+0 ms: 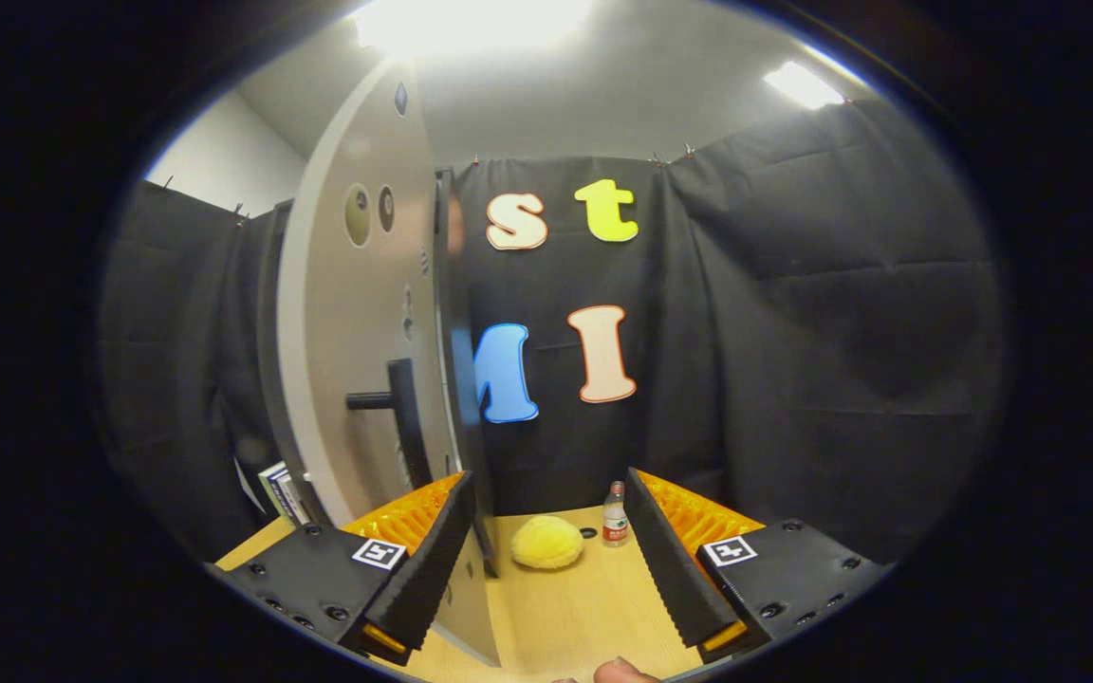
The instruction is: Open the shoe cabinet door, grab the shoes and put them into the shoe cabinet, then close the shoe cabinet door.
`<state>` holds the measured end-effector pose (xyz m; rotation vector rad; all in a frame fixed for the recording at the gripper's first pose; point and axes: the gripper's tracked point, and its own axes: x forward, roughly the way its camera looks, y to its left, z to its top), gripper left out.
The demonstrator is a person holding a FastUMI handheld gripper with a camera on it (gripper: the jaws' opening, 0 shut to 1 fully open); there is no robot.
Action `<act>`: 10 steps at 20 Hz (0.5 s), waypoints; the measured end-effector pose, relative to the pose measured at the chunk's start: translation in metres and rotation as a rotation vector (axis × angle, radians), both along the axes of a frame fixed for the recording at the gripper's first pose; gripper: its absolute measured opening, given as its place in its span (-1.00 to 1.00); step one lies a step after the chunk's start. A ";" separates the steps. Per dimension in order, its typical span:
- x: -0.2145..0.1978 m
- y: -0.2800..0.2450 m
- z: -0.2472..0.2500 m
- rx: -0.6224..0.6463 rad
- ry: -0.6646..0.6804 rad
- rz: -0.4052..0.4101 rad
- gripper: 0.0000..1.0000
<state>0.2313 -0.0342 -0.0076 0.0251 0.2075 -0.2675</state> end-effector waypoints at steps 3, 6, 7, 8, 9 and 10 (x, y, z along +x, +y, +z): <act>0.015 -0.002 -0.007 -0.007 -0.005 -0.045 0.95; 0.021 -0.006 -0.007 -0.043 0.003 -0.059 0.91; 0.023 -0.003 -0.007 -0.046 0.003 -0.052 0.92; 0.024 0.001 -0.008 -0.040 0.006 -0.043 0.92; 0.026 0.006 -0.011 -0.031 0.010 -0.026 0.92; 0.028 0.017 -0.013 -0.016 0.014 0.000 0.92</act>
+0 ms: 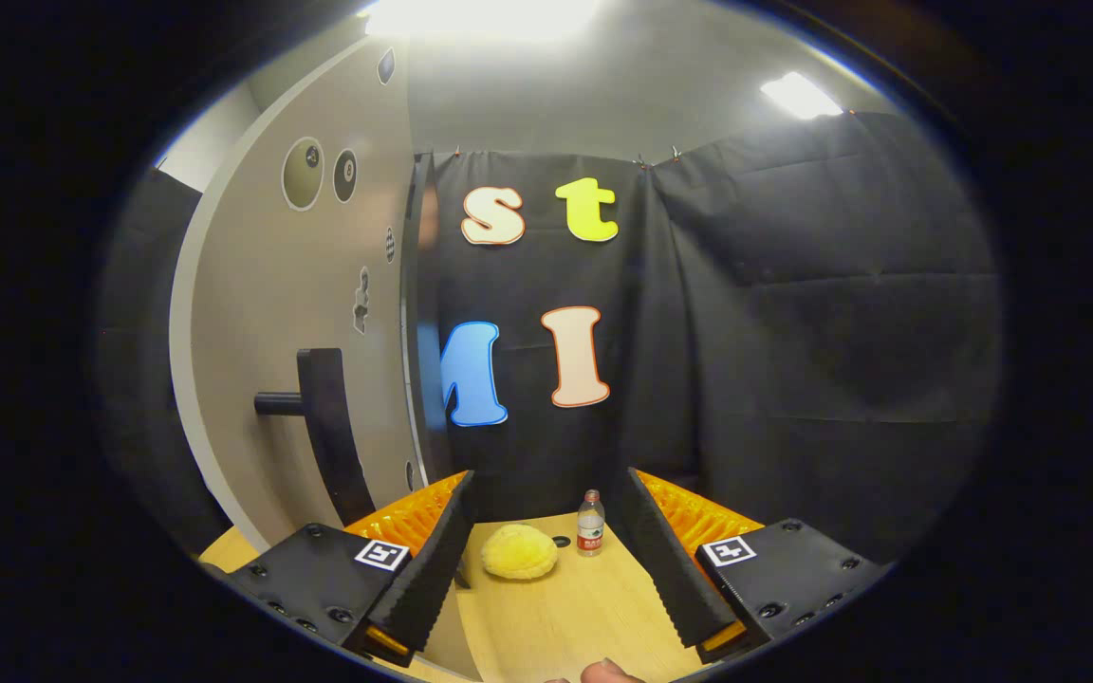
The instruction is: Open the shoe cabinet door, grab the shoes and put them into the shoe cabinet, then close the shoe cabinet door.
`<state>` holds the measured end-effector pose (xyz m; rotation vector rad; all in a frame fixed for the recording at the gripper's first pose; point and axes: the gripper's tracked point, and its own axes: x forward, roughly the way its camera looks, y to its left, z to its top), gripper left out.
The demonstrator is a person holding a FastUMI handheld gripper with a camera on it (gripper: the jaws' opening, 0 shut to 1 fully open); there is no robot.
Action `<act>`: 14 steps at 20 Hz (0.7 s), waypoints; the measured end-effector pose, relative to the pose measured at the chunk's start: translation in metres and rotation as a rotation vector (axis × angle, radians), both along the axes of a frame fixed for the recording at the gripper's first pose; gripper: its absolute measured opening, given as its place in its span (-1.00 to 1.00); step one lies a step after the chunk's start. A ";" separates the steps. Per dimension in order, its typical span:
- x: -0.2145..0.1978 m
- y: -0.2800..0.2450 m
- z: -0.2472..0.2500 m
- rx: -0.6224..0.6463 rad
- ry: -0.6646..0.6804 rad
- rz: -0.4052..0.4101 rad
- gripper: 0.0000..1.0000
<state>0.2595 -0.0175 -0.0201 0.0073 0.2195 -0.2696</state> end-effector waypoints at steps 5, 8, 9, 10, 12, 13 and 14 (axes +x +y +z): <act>0.006 0.067 -0.005 0.067 -0.002 0.117 0.91; 0.013 0.099 -0.002 0.029 -0.008 0.155 0.91; 0.015 0.109 -0.003 0.018 -0.008 0.170 0.92; 0.017 0.119 -0.004 0.015 -0.008 0.183 0.91; 0.025 0.135 -0.007 0.030 -0.009 0.198 0.91; 0.030 0.143 -0.010 0.044 -0.006 0.206 0.91; 0.035 0.152 -0.012 0.061 -0.003 0.216 0.91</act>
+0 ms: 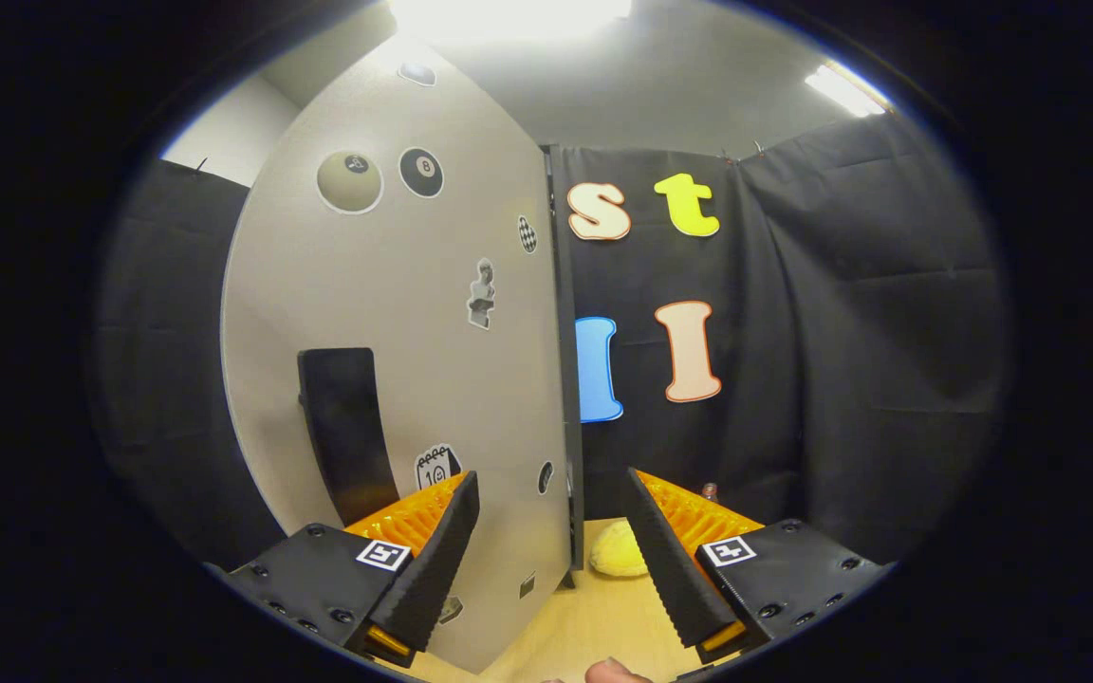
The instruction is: Open the shoe cabinet door, grab the shoes and put them into the shoe cabinet, then close the shoe cabinet door.
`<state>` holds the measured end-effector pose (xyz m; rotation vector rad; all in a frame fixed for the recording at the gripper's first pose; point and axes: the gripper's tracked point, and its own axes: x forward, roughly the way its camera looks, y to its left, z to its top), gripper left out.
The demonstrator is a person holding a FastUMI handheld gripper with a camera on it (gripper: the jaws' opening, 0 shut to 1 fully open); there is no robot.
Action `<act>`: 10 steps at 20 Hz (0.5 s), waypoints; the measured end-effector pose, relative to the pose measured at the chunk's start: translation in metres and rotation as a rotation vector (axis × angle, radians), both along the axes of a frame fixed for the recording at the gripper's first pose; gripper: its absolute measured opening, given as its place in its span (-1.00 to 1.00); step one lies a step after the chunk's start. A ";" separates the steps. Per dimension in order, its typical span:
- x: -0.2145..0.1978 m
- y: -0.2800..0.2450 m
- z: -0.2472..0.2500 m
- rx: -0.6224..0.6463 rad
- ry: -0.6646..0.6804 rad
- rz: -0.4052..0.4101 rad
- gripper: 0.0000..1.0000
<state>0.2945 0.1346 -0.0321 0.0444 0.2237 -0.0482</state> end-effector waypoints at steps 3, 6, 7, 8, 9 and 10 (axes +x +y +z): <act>0.017 0.028 -0.008 0.035 0.017 0.041 0.91; 0.042 0.057 -0.020 0.043 0.040 0.088 0.91; 0.048 0.071 -0.024 0.050 0.047 0.106 0.91; 0.055 0.083 -0.028 0.057 0.053 0.125 0.91; 0.064 0.096 -0.031 0.061 0.062 0.144 0.93; 0.071 0.107 -0.033 0.061 0.070 0.163 0.93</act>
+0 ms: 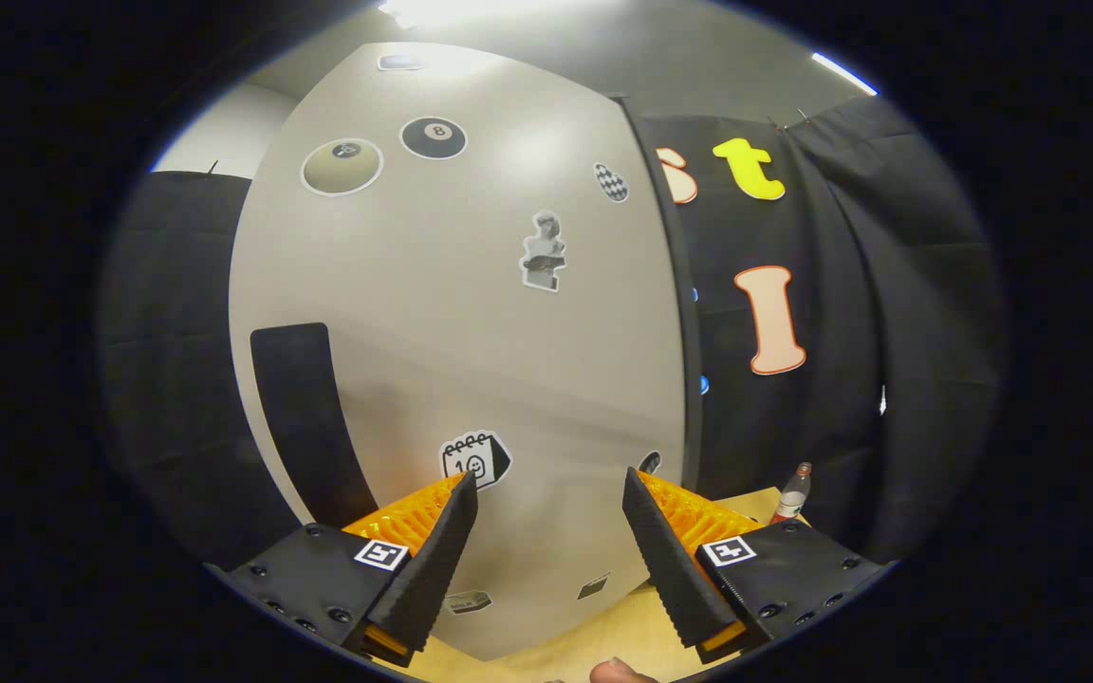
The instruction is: Open the shoe cabinet door, grab the shoes and put them into the shoe cabinet, then close the shoe cabinet door.
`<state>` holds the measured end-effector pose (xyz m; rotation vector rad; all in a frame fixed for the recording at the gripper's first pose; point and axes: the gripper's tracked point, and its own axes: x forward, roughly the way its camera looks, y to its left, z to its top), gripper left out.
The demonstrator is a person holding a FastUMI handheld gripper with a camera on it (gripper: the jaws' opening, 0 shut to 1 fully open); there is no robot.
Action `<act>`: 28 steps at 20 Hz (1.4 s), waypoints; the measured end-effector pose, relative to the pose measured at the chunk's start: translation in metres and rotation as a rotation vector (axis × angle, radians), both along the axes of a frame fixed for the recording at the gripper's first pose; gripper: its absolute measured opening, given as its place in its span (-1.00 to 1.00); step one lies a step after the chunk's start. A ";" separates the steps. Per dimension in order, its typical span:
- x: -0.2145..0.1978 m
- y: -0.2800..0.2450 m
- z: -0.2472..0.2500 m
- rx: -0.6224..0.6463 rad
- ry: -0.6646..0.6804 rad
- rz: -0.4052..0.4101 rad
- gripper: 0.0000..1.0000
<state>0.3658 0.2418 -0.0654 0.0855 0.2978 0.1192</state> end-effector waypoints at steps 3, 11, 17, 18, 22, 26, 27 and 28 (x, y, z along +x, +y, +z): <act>0.018 0.033 -0.007 -0.008 0.006 0.053 0.93; 0.000 0.051 0.005 -0.057 -0.030 0.092 0.94; -0.047 0.013 0.024 -0.080 -0.078 0.062 0.95; -0.055 0.006 0.025 -0.081 -0.081 0.054 0.95; -0.081 -0.022 0.027 -0.085 -0.081 0.017 0.95; -0.099 -0.045 0.024 -0.081 -0.073 -0.025 0.95; -0.103 -0.050 0.024 -0.077 -0.075 -0.034 0.94; -0.107 -0.053 0.026 -0.074 -0.079 -0.042 0.95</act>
